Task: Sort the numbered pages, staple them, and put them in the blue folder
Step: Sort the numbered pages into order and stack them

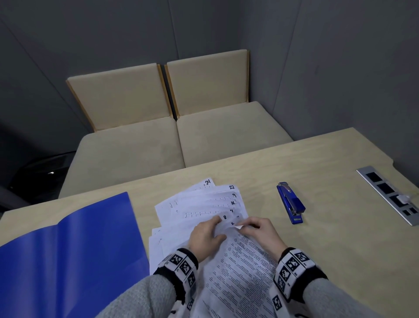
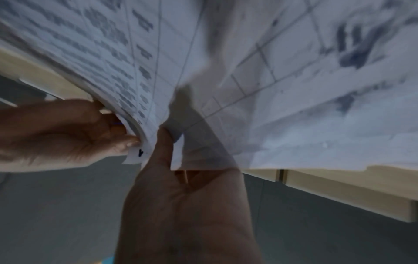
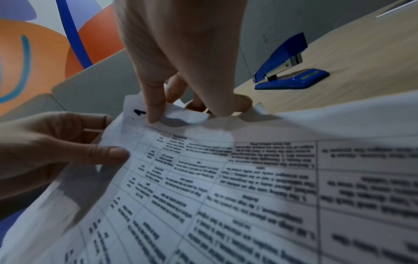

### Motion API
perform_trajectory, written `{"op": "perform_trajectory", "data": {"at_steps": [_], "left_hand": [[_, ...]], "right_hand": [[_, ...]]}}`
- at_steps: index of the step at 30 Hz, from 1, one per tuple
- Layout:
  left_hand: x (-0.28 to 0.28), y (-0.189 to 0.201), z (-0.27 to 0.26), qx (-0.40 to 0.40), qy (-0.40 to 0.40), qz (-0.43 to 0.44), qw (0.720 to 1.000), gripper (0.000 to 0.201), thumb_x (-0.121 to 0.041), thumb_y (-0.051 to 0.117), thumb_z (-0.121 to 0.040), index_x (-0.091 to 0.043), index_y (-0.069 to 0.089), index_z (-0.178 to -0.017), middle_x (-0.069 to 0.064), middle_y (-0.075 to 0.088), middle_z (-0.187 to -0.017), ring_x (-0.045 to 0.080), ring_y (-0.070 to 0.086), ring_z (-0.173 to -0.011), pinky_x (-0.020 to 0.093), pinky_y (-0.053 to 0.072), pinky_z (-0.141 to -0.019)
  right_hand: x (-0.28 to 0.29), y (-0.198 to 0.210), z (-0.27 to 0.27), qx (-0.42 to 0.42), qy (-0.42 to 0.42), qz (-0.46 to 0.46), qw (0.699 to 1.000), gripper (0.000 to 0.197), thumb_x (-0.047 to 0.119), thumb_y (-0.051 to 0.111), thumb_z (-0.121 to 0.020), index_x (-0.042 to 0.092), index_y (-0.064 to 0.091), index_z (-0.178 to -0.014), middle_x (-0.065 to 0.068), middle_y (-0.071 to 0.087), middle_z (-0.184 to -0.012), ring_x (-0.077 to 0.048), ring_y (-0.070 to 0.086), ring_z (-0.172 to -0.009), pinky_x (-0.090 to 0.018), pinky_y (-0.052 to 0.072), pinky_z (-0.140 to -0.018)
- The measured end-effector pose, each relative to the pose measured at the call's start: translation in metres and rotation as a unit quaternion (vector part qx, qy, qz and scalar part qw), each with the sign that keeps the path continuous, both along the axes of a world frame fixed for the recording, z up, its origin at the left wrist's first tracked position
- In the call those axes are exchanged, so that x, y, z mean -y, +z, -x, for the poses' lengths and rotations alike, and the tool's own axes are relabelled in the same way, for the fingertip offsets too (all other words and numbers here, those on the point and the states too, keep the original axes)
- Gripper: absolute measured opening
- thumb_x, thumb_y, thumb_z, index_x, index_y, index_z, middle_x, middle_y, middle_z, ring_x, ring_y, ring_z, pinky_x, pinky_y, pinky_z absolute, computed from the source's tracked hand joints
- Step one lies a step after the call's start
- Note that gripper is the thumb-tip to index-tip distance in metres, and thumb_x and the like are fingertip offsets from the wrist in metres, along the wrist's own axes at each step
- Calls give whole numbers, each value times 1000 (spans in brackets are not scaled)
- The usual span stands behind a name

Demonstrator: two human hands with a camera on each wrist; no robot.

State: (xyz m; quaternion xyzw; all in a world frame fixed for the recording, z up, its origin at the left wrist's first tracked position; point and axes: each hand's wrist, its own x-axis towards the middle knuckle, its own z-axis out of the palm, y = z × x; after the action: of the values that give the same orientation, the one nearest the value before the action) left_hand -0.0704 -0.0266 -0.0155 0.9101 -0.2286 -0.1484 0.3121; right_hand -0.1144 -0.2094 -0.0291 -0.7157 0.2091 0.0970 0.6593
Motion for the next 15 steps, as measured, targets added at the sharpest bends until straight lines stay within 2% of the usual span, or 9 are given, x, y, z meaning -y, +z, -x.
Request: {"op": "perform_trajectory", "data": {"at_steps": [2, 3, 5, 7, 9, 12, 13, 15], "left_hand": [[-2, 1, -7, -56, 16, 16, 998, 18, -26, 67, -81, -21, 56, -94, -9, 57, -81, 12, 51, -74, 21, 34, -62], [-4, 1, -10, -84, 23, 20, 996, 20, -25, 69, -79, -20, 59, -95, -8, 59, -84, 12, 53, -76, 21, 36, -64], [-8, 1, -17, -120, 27, 18, 992, 23, -26, 71, -78, -18, 59, -96, -5, 62, -90, 14, 57, -81, 23, 41, -69], [-11, 1, -21, -142, 27, 17, 989, 27, -26, 72, -78, -16, 59, -100, -4, 61, -93, 14, 56, -85, 24, 40, -74], [-11, 3, -21, -142, 22, 23, 989, 25, -24, 72, -79, -16, 60, -99, -2, 62, -93, 15, 56, -85, 26, 42, -75], [-8, 6, -17, -105, -8, 39, 994, 10, -20, 67, -79, -19, 60, -86, 3, 66, -86, 21, 59, -80, 34, 47, -74], [-6, 7, -14, -97, -16, 45, 994, 8, -19, 65, -80, -22, 58, -84, 3, 65, -83, 21, 59, -76, 32, 46, -70], [-1, 7, -11, -83, -37, 51, 995, 10, -14, 60, -82, -23, 57, -86, -2, 61, -78, 16, 53, -69, 28, 42, -64]], "right_hand": [[0, 4, 1, 24, 1, 10, 1000, 12, 3, 72, -77, 11, 68, -83, -4, 69, -82, -18, 64, -80, -28, 50, -75], [1, 5, 1, 26, 0, 15, 1000, 14, 2, 71, -77, 11, 64, -86, -5, 67, -81, -17, 62, -78, -28, 49, -74], [3, 3, 0, 16, -8, 11, 1000, 22, 1, 71, -77, 14, 57, -88, -8, 62, -82, -19, 60, -78, -36, 51, -77], [4, 3, -1, 6, -10, 5, 1000, 29, 1, 72, -76, 17, 53, -92, -10, 60, -85, -21, 60, -80, -44, 52, -85], [5, 5, -1, -6, 8, 1, 1000, 37, 4, 74, -74, 20, 50, -97, -11, 59, -86, -23, 61, -81, -46, 52, -86], [6, -1, -2, -39, 60, 44, 996, 43, 29, 79, -61, 34, 56, -97, -5, 63, -89, -23, 62, -86, -46, 49, -87], [7, -6, -3, -49, 81, 71, 993, 44, 39, 78, -56, 35, 59, -95, -1, 66, -91, -24, 62, -93, -48, 48, -92], [10, -24, -5, -58, 130, 99, 985, 45, 51, 74, -54, 32, 63, -93, 3, 71, -89, -26, 61, -100, -55, 36, -103]]}}
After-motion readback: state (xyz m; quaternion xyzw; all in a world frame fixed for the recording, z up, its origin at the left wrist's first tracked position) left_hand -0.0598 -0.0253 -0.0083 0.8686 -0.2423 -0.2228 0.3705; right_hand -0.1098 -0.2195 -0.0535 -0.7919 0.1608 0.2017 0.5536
